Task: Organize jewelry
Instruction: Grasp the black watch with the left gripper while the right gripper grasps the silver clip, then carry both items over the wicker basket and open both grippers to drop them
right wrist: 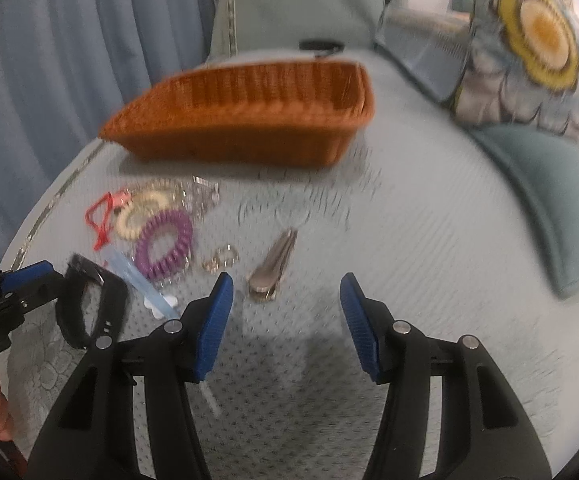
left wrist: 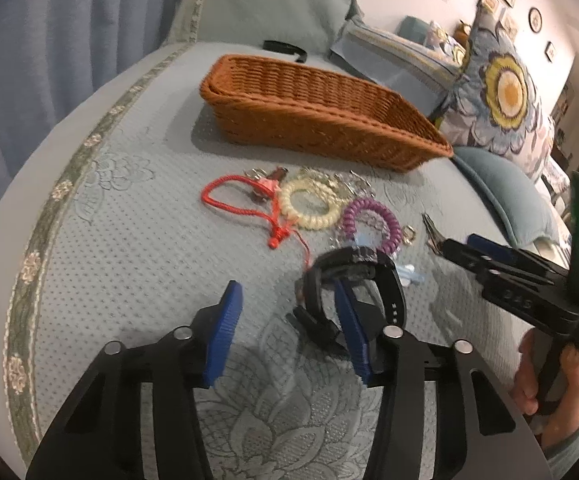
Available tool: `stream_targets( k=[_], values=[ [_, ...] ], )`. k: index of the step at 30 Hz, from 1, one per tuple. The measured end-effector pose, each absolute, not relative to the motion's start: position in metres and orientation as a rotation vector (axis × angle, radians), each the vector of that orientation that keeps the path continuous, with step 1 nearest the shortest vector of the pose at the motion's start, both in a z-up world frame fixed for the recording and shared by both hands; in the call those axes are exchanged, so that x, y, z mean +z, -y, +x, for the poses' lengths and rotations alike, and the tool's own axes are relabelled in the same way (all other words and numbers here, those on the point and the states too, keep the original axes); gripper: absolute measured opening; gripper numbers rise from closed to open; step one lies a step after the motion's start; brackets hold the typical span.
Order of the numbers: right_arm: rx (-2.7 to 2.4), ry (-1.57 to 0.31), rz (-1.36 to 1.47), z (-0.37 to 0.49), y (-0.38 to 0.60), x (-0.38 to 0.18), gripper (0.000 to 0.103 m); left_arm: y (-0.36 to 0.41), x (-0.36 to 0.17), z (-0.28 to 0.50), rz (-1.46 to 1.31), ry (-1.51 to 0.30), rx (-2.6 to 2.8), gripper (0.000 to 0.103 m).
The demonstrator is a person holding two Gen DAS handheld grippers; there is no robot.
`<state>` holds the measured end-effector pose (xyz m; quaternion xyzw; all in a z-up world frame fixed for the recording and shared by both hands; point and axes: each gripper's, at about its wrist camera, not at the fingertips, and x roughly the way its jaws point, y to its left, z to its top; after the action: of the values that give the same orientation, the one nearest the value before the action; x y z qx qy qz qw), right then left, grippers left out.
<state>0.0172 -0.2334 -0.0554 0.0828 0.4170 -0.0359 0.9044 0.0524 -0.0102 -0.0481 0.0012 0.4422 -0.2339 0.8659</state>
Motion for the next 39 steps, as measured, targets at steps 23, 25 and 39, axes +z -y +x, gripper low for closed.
stream_targets(
  k=[23,25,39],
  values=[
    [-0.083,-0.837,0.124,0.025,0.224,-0.052,0.021,0.013,-0.046,0.053,0.007,-0.871,-0.480,0.009],
    [-0.076,-0.827,0.138,0.023,0.226,-0.046,0.021,0.010,-0.044,0.053,-0.009,-0.864,-0.478,0.008],
    [0.001,-0.650,0.138,0.040,0.228,0.040,0.021,0.015,0.037,0.072,-0.111,-0.658,-0.515,0.008]
  ],
)
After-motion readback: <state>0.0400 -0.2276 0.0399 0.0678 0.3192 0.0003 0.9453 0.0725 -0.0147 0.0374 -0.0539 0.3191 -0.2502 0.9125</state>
